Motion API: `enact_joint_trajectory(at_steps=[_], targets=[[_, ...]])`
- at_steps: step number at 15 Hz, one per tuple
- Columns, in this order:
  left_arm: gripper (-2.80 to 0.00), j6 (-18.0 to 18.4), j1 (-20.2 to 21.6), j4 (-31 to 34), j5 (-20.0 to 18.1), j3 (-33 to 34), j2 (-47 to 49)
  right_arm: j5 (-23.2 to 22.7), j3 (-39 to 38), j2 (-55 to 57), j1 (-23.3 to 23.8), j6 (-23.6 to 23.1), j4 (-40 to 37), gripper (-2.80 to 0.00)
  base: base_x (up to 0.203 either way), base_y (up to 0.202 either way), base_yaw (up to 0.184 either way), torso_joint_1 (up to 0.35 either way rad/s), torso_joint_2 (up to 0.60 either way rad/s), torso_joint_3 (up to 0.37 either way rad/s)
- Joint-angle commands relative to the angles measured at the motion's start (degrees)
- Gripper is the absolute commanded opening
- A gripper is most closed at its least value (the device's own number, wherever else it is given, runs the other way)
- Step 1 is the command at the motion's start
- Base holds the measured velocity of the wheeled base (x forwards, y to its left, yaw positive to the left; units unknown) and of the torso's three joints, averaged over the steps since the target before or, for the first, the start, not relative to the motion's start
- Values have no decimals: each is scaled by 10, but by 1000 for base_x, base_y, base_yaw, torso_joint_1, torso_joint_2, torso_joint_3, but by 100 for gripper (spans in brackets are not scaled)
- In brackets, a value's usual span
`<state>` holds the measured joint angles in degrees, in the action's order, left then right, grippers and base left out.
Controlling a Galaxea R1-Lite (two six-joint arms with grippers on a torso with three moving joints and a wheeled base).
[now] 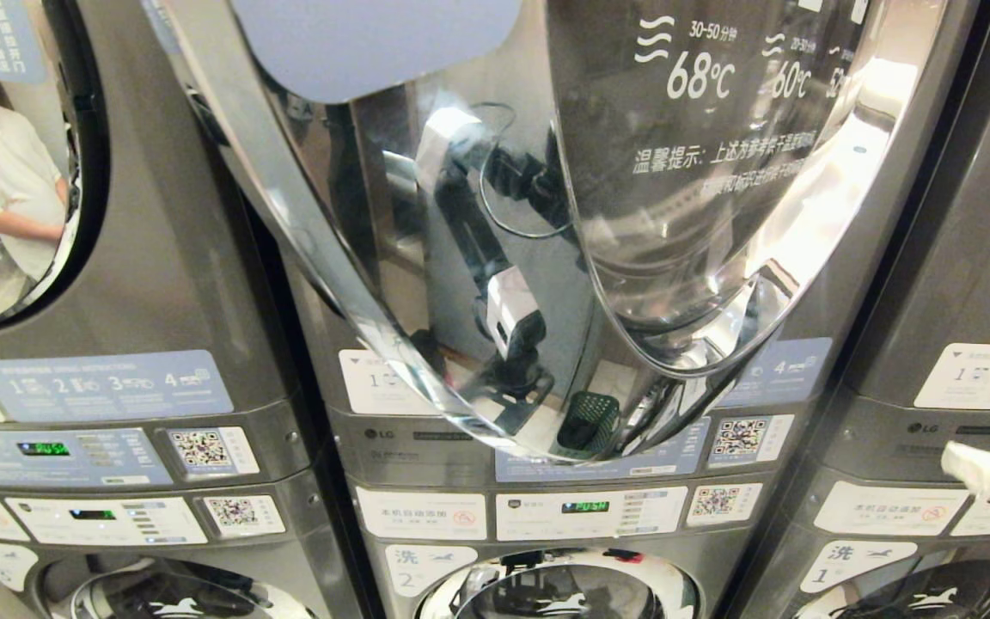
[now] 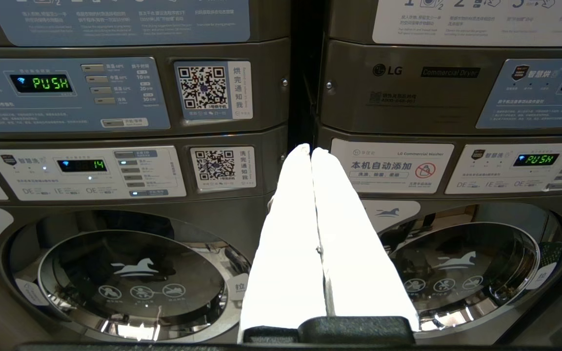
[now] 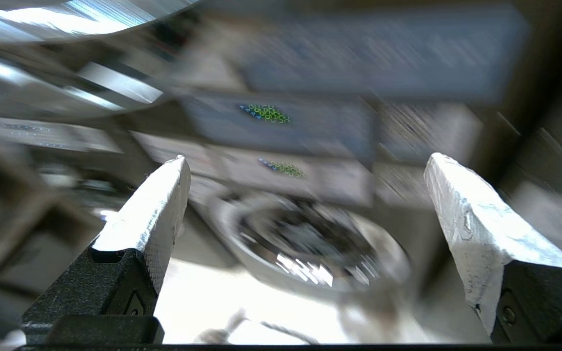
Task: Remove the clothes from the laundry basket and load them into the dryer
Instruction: Open the dryer
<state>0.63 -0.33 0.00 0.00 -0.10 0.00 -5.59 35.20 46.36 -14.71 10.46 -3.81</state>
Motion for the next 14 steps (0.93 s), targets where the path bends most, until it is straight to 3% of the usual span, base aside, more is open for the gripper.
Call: enact_joint_trajectory(at_steps=[1, 4, 6, 8, 11, 14], targets=[[-280, 0, 0, 0, 0, 0, 0, 77, -65, -54, 3, -5, -9, 0, 0, 0, 0, 0, 0, 0], [-280, 0, 0, 0, 0, 0, 0, 94, -211, -182, 38, -59, -16, 0, 0, 0, 0, 0, 0, 0], [-280, 0, 0, 0, 0, 0, 0, 80, -281, -280, 54, -84, -7, 0, 0, 0, 0, 0, 0, 0], [-280, 0, 0, 0, 0, 0, 0, 62, -347, -309, 69, -109, 26, 0, 0, 0, 0, 0, 0, 0], [-280, 0, 0, 0, 0, 0, 0, 49, -352, -301, 148, -133, 36, 0, 0, 0, 0, 0, 0, 0], [-280, 0, 0, -1, 0, 0, 0, 29, -351, -372, 146, -183, 35, 0, 0, 0, 0, 0, 0, 0]])
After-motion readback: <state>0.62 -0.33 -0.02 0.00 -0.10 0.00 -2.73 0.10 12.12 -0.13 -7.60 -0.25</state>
